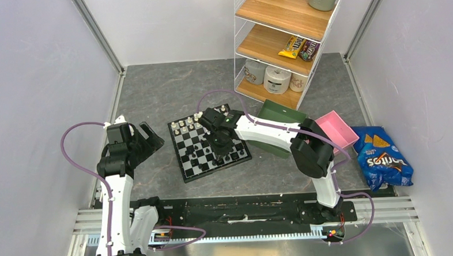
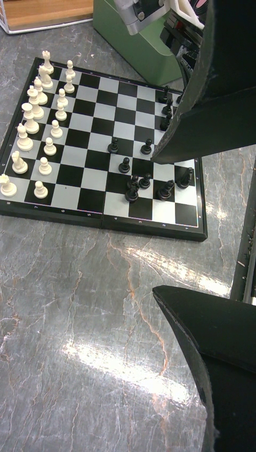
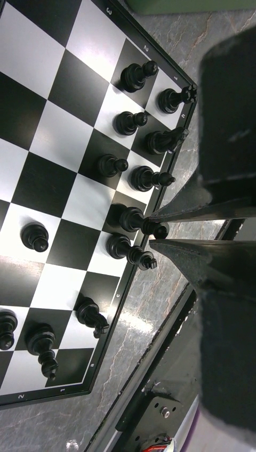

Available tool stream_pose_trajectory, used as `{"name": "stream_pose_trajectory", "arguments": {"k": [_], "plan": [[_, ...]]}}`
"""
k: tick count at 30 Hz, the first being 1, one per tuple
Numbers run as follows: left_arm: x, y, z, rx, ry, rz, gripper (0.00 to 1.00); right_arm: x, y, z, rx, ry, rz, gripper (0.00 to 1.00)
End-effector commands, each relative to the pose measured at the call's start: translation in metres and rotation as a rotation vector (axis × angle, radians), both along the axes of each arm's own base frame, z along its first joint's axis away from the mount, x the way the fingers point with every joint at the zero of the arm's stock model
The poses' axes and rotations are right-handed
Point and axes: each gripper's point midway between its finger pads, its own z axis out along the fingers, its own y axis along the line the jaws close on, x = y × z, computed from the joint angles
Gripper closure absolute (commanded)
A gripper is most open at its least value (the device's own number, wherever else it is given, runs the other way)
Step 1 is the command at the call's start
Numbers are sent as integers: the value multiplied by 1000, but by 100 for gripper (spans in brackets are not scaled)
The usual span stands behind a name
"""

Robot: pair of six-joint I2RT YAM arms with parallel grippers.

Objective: Set up the chess pieces on the board

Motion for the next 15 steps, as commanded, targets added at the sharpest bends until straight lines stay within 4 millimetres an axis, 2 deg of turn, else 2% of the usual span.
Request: {"name": "stream_pose_trajectory", "arguments": {"k": [1,6,10,15], "plan": [[6,-3,5,-18,-36,-1,9,-1,7,-2,24,6,0,87],[6,-3,5,-18,-36,-3,9,-1,6,-4,21,8,1,84],[6,-3,6,-19,-39,-6,9,-2,6,-3,21,7,-2,74],[6,-4,6,-19,-42,-6,9,0,6,3,29,-8,0,71]]}}
